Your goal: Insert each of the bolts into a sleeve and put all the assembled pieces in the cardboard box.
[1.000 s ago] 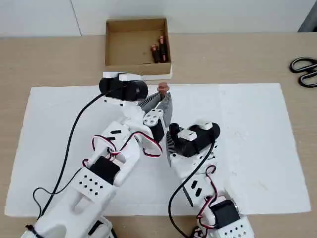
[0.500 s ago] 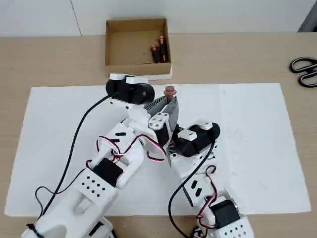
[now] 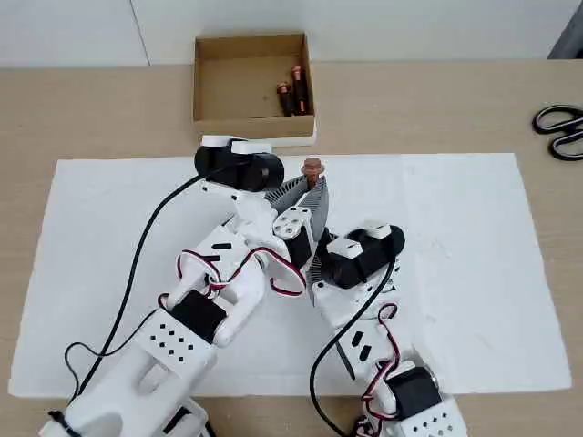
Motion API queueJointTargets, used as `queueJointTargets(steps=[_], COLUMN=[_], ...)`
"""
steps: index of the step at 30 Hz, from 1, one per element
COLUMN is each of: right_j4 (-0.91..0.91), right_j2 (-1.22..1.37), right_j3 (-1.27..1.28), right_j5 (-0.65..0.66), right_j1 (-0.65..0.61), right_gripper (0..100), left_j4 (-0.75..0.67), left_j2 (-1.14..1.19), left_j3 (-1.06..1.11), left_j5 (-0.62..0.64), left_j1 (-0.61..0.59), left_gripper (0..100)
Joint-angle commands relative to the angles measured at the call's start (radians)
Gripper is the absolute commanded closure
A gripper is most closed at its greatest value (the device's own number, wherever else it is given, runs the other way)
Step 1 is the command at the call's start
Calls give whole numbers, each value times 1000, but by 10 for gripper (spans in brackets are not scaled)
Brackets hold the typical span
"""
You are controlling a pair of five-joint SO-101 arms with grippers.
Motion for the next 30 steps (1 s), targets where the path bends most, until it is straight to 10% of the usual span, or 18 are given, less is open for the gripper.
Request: queueJointTargets(steps=[1,30], right_j4=[-1,-1], right_j2=[-18,-18], right_j3=[-18,-20], right_j5=[-12,-12], right_j1=[-1,-1], right_gripper=[995,995], left_j4=[-78,-94], left_j2=[-20,-20], left_j3=[-10,48], left_j5=[-2,-2], left_j1=[0,3], left_gripper=[994,994])
